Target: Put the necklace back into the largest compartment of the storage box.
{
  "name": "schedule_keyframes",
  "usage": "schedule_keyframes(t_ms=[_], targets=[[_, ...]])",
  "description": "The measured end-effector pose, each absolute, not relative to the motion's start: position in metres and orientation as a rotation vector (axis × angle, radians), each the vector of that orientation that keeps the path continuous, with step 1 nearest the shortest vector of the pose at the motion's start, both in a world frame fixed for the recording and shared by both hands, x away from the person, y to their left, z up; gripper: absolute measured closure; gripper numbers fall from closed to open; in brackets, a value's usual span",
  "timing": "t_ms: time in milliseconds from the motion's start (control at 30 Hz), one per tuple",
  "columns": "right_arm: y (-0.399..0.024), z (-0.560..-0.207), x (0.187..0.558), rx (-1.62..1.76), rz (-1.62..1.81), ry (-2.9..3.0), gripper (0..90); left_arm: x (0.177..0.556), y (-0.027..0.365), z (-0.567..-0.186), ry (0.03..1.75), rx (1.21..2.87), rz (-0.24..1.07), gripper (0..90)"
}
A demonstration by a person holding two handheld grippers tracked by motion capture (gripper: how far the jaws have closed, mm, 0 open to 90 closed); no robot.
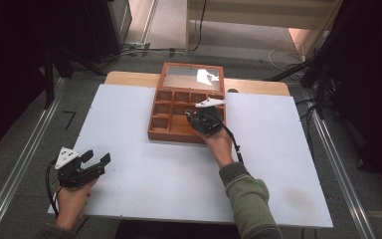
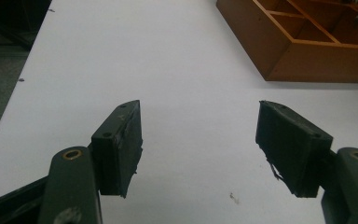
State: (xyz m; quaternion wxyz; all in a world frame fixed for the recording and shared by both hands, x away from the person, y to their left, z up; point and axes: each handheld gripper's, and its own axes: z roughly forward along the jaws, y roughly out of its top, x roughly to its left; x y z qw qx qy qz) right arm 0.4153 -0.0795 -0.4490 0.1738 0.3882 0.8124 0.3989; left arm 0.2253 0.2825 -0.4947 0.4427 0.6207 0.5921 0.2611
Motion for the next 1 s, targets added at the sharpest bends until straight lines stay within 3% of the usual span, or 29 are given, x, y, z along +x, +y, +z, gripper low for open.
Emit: schedule_keyframes(t_ms=[133,1000], targets=[[-0.079,-0.451,0.416,1.109,1.122,2.314,55.7,0.225,0.283,-0.495,1.468,1.54,0.647,31.5],[-0.109,-0.438,0.387,1.092,1.179,2.322,36.0,0.225,0.281,-0.495,1.469,1.545,0.651,31.5]])
